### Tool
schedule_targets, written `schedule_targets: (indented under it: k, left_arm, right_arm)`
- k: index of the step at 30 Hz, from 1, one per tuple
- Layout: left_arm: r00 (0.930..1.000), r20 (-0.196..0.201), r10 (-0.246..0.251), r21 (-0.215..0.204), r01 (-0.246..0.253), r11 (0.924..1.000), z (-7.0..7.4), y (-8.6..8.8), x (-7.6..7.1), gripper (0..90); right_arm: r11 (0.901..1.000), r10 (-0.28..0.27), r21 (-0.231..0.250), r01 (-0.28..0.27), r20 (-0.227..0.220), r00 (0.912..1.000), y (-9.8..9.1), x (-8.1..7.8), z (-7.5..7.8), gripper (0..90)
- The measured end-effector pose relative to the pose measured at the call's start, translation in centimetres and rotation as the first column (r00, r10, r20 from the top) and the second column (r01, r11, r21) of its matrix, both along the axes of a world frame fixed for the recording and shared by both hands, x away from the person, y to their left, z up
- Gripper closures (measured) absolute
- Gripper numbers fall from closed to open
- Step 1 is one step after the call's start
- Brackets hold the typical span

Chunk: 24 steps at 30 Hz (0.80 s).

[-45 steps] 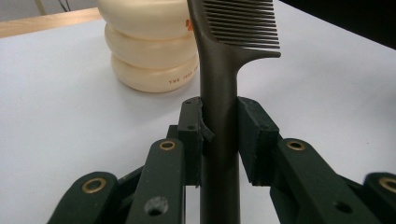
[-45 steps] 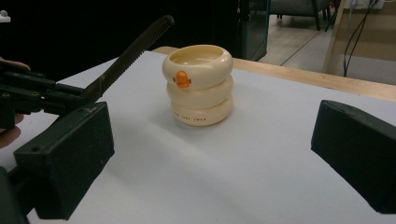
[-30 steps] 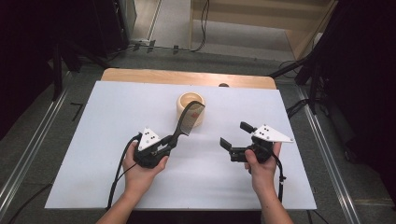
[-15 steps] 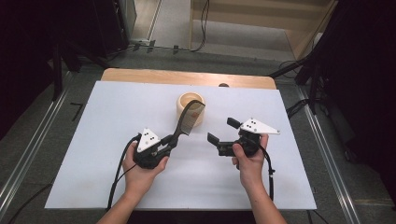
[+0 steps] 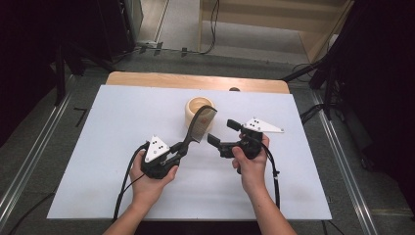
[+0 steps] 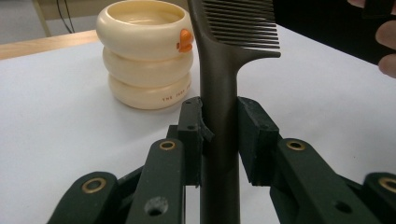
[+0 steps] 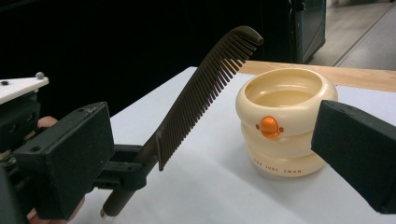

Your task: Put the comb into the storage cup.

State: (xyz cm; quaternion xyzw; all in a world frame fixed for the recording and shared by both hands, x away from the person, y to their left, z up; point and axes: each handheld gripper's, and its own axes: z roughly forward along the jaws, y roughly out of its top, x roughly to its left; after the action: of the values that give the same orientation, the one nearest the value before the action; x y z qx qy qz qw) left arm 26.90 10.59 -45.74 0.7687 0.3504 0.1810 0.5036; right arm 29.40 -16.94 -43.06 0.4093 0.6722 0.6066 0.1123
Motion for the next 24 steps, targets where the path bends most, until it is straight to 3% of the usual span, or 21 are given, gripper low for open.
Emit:
schedule_targets:
  k: [16,18,24]
  left_arm:
    - [0.9997,0.017,-0.016,-0.003,0.016,0.9999,0.2,-0.4,-0.5,72.3]
    - [0.9996,0.022,-0.018,-0.005,0.018,0.9998,0.2,-0.4,-0.5,72.3]
    - [0.9992,0.029,-0.029,-0.005,0.029,0.9996,0.2,-0.6,-0.7,72.3]
  right_arm:
    - [0.9984,0.017,0.054,-0.014,-0.047,0.9987,1.3,1.1,-0.3,0.0]
    - [0.9977,-0.002,0.068,0.005,-0.056,0.9984,1.4,1.2,-0.3,6.7]
    - [0.9961,-0.001,0.088,0.009,-0.090,0.9960,1.6,1.7,-0.6,11.8]
